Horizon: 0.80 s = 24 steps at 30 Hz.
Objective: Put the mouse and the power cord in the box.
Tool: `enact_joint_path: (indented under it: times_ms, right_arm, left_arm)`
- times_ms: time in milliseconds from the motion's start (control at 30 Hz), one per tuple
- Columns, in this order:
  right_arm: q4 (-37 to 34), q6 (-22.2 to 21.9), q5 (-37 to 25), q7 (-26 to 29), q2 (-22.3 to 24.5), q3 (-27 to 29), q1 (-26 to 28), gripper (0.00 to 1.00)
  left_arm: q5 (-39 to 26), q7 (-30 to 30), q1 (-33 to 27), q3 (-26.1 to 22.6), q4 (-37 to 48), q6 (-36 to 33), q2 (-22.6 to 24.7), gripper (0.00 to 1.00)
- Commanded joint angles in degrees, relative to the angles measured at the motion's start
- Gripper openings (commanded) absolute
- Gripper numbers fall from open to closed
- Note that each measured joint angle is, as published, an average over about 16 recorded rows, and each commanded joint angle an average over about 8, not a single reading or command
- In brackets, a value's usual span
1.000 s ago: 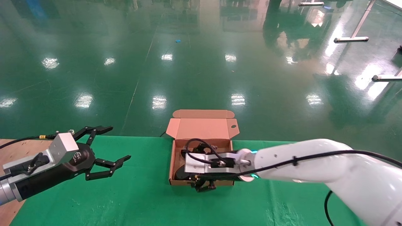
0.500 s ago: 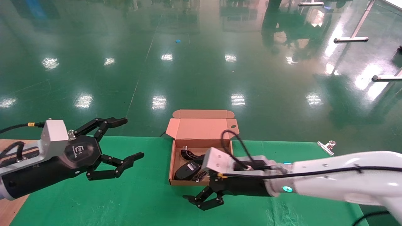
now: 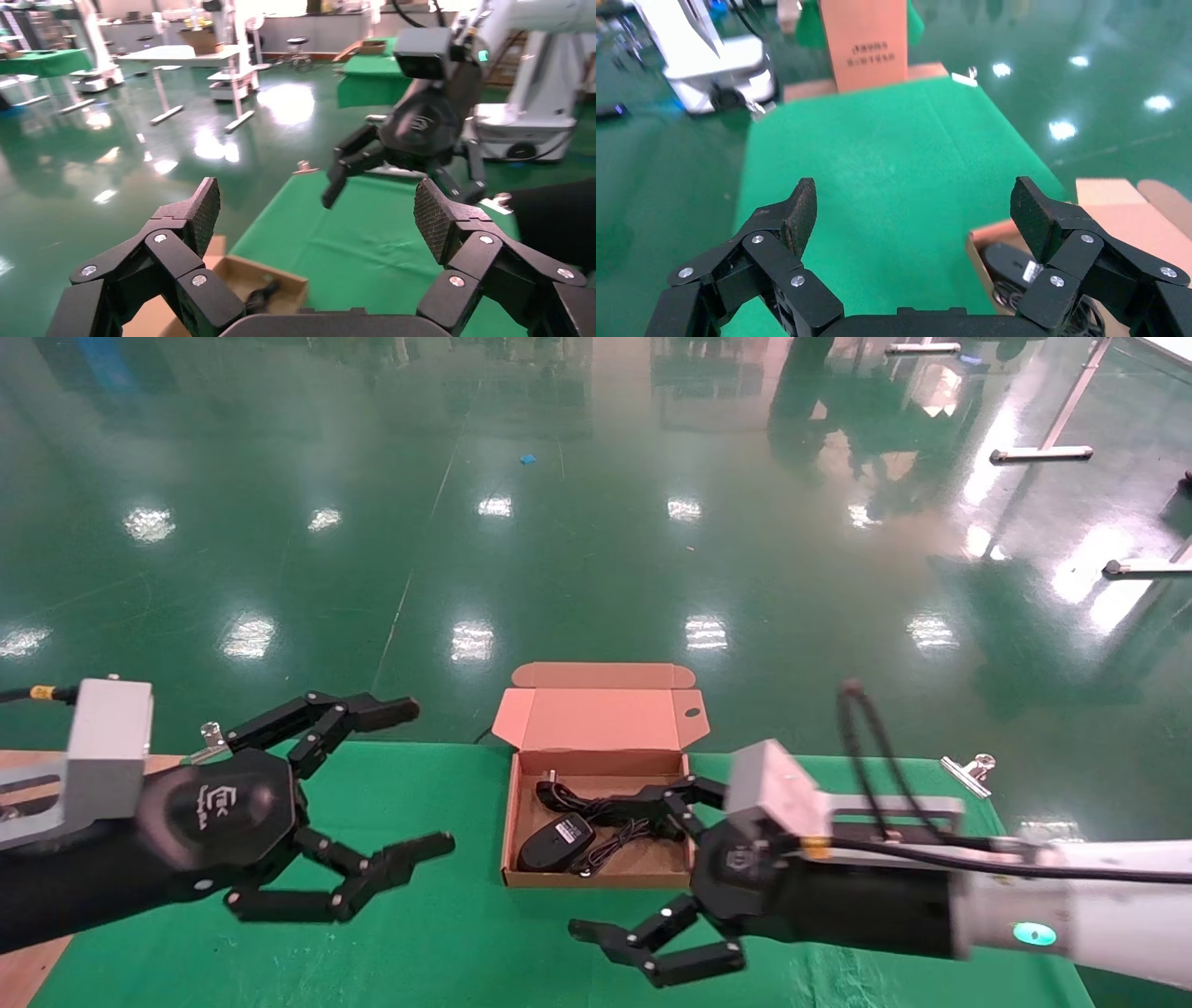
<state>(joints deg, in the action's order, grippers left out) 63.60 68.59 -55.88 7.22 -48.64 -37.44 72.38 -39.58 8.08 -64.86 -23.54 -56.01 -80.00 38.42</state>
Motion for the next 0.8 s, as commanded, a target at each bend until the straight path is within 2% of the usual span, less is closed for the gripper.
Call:
enact_joint_path:
  times_ms: [33,500,800]
  right_arm:
    - [1.06,1.83,1.50,0.38,1.45,2.29,-1.15,1.00]
    - [8.46,14.52,11.90,2.99,11.55,18.18,-9.18,1.00]
    - [10.97,18.76,15.44,3.76,14.92,23.55,-11.90,1.00]
  left_arm:
    - [-0.26,-2.17,0.38,0.86,-2.02,-0.66,-0.39,1.00]
    - [-2.05,-16.91,2.96,6.75,-15.77,-5.12,-3.06,1.00]
    - [-2.38,-19.38,3.45,7.94,-18.66,-6.02,-3.57,1.00]
